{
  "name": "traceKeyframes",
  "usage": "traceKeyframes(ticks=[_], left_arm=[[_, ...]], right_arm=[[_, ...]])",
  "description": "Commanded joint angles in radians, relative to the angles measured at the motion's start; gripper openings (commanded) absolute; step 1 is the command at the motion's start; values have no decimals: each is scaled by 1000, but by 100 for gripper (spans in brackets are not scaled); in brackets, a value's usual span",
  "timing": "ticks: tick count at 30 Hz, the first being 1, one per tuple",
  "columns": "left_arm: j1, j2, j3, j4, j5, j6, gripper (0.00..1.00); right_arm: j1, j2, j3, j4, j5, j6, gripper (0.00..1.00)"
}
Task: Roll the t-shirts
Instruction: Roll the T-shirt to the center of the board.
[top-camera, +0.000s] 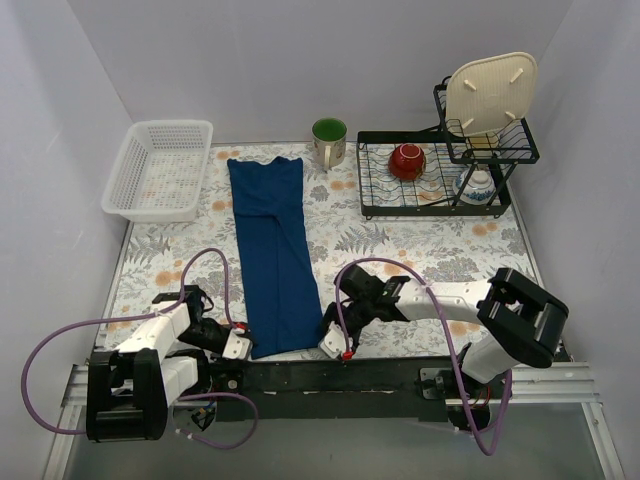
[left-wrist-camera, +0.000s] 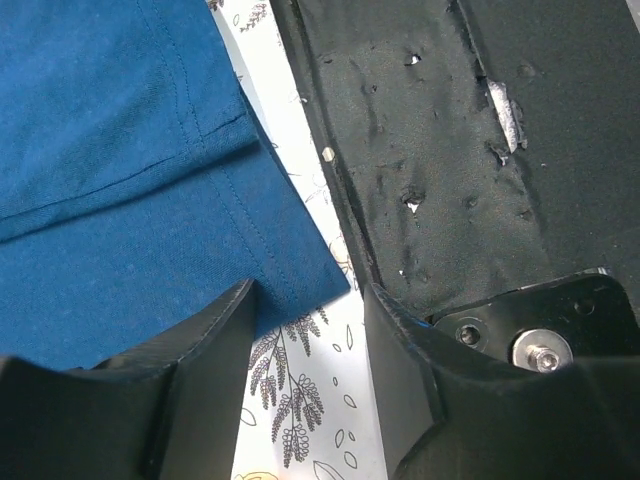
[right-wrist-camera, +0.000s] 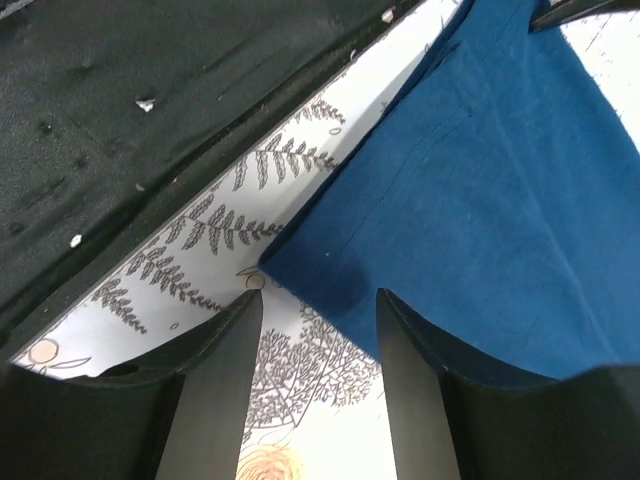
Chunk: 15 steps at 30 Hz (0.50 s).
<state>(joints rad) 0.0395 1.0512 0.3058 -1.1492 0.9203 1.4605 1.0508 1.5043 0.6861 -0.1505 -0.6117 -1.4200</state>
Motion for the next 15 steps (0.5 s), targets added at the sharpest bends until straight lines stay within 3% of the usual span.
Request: traceKeyframes(ticks=[1,15], left_arm=[[3,-22,1,-6,3,440,40],[2,-34,-2,-14,-6,439,12]], right_arm=[[12,30,-14,11,-20,-77,57],[31,37,-80,63,-40,-108,50]])
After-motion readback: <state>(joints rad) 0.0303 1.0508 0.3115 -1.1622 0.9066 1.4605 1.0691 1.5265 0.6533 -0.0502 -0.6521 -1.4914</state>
